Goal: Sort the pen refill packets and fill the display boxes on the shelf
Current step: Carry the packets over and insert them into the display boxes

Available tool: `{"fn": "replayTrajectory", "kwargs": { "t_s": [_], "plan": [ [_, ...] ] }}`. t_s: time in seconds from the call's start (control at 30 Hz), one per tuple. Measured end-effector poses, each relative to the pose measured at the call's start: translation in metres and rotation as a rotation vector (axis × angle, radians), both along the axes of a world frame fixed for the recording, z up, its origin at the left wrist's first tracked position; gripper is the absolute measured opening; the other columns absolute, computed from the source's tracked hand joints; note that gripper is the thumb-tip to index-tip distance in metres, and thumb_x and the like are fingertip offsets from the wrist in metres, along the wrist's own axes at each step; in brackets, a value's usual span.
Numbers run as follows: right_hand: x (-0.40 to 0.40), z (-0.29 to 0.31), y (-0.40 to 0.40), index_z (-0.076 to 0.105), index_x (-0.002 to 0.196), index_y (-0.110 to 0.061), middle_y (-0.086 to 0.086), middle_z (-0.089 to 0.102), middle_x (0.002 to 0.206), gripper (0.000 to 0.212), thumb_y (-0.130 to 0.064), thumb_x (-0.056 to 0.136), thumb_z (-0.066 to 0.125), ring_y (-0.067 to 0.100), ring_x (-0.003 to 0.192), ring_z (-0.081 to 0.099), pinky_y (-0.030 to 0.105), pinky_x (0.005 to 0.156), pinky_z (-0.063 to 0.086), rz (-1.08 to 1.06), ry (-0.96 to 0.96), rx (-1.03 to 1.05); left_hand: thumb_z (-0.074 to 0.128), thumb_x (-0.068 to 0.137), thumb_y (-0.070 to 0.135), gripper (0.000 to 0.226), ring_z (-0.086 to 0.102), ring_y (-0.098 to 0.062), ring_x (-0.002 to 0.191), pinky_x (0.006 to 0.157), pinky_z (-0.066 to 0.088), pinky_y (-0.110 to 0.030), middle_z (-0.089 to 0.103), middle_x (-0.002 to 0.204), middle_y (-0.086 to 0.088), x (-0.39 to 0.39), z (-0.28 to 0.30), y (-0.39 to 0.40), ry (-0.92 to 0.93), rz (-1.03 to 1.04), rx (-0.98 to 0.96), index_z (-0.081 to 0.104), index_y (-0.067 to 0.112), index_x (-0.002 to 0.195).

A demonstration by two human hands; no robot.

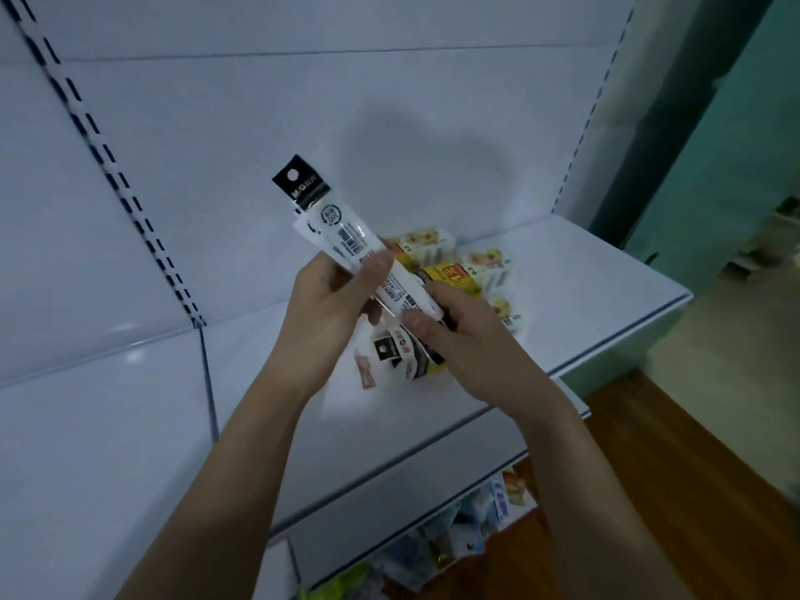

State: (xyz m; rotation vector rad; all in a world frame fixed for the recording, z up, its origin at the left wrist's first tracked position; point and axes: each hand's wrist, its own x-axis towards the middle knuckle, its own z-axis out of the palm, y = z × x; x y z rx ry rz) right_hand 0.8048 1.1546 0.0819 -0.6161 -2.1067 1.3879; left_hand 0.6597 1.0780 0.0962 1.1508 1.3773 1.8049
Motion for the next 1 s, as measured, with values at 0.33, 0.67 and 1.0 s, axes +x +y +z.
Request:
{"fn": "replayTrajectory", "kwargs": {
  "t_s": [0.33, 0.67, 1.0],
  "plan": [
    [-0.041, 0.013, 0.073, 0.064, 0.1, -0.019, -0.015, 0.053, 0.066, 0.014, -0.029, 0.101, 0.053, 0.002, 0.057, 0.046, 0.018, 0.053, 0.038, 0.346, -0.229, 0.076, 0.063, 0.09, 0.002, 0.007, 0.074, -0.029, 0.089, 0.065, 0.059, -0.027, 0.076, 0.088, -0.012, -0.041, -0.001, 0.016, -0.109, 0.197, -0.09, 0.065, 0.006, 0.096],
    [-0.031, -0.009, 0.191, 0.059, 0.123, -0.034, -0.019, 0.059, 0.119, 0.039, -0.035, 0.087, 0.073, -0.002, 0.113, 0.054, 0.023, 0.09, 0.045, 0.286, -0.356, 0.23, 0.063, 0.092, 0.001, 0.005, 0.074, -0.029, 0.088, 0.068, 0.059, -0.027, 0.075, 0.084, -0.01, -0.035, -0.008, 0.027, -0.155, 0.625, -0.046, 0.067, 0.003, 0.095],
    [-0.038, -0.033, 0.204, 0.056, 0.136, -0.032, -0.014, 0.062, 0.125, 0.068, -0.033, 0.074, 0.085, 0.007, 0.11, 0.057, 0.033, 0.096, 0.049, 0.449, -0.449, 0.438, 0.069, 0.087, 0.002, 0.009, 0.074, -0.025, 0.087, 0.071, 0.059, -0.026, 0.075, 0.083, -0.005, -0.002, -0.009, 0.048, -0.178, 0.852, -0.082, 0.07, 0.007, 0.096]
  ]
}}
